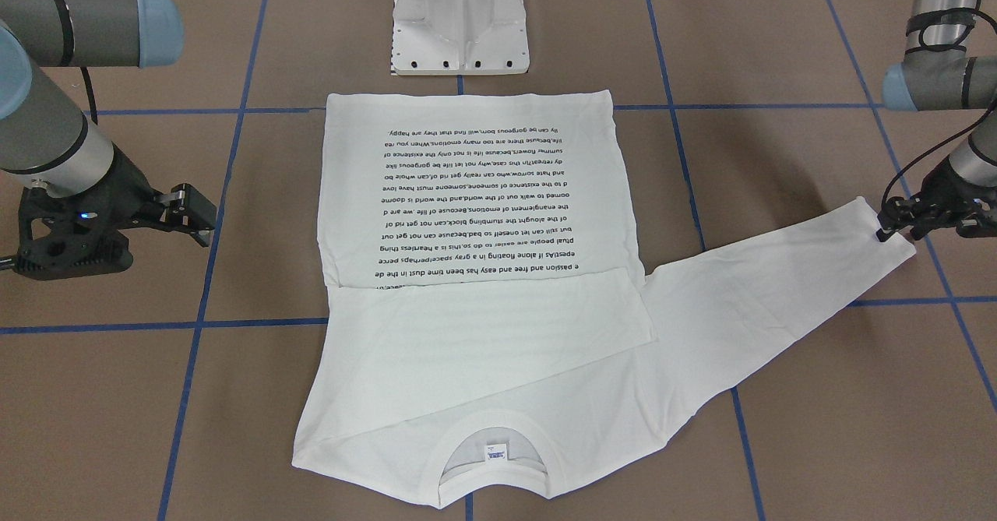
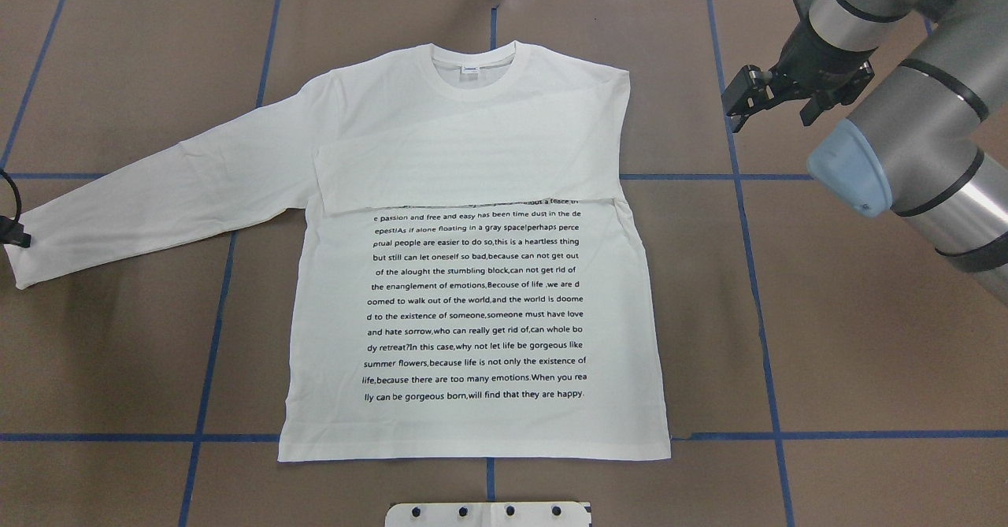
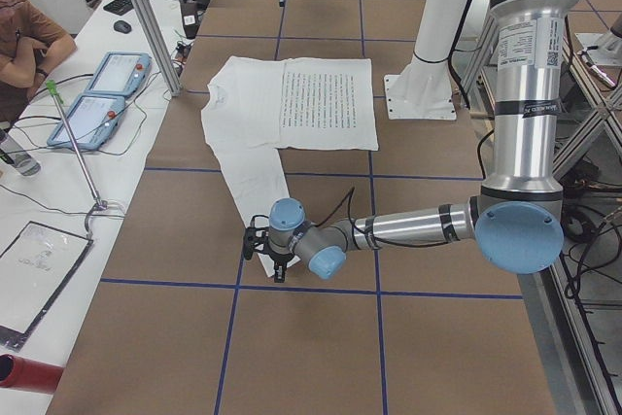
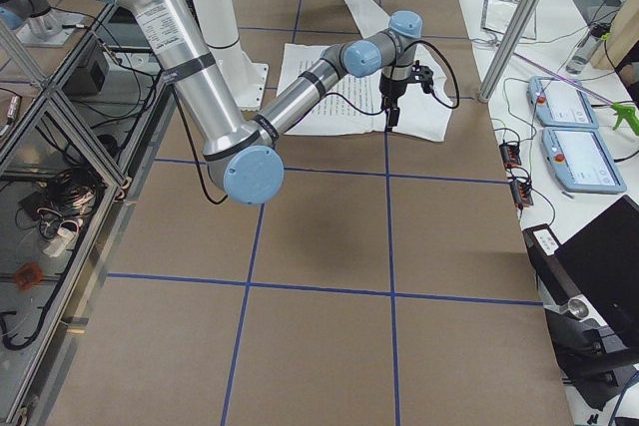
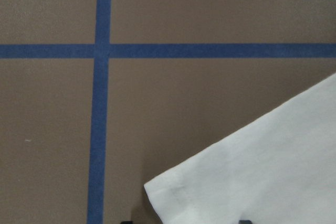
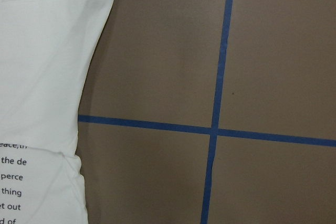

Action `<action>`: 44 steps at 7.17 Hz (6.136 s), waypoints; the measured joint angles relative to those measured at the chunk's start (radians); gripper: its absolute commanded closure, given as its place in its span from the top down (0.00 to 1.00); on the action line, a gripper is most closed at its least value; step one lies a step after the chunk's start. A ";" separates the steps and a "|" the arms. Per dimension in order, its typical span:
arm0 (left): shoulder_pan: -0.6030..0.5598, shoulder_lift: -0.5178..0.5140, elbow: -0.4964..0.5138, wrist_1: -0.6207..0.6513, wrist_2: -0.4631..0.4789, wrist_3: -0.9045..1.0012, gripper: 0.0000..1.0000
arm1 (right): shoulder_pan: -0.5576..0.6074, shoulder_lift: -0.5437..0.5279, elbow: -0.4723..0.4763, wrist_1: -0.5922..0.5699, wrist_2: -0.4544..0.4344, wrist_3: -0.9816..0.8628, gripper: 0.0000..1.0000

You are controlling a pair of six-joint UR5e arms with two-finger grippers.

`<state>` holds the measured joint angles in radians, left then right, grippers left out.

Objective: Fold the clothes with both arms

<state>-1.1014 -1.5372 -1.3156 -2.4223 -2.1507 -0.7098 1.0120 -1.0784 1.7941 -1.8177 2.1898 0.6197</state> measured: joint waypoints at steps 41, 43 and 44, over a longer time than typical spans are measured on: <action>0.490 -1.089 0.147 0.383 0.060 -0.924 0.05 | 0.077 -0.298 -0.043 0.272 0.031 -0.027 1.00; 0.506 -1.091 0.175 0.308 0.081 -0.930 0.99 | 0.077 -0.295 -0.050 0.280 0.031 -0.026 1.00; 0.514 -1.091 0.191 0.252 0.102 -0.930 0.99 | 0.077 -0.295 -0.051 0.280 0.031 -0.026 1.00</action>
<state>-0.5877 -2.6284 -1.1246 -2.1707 -2.0490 -1.6401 1.0885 -1.3733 1.7435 -1.5374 2.2212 0.5936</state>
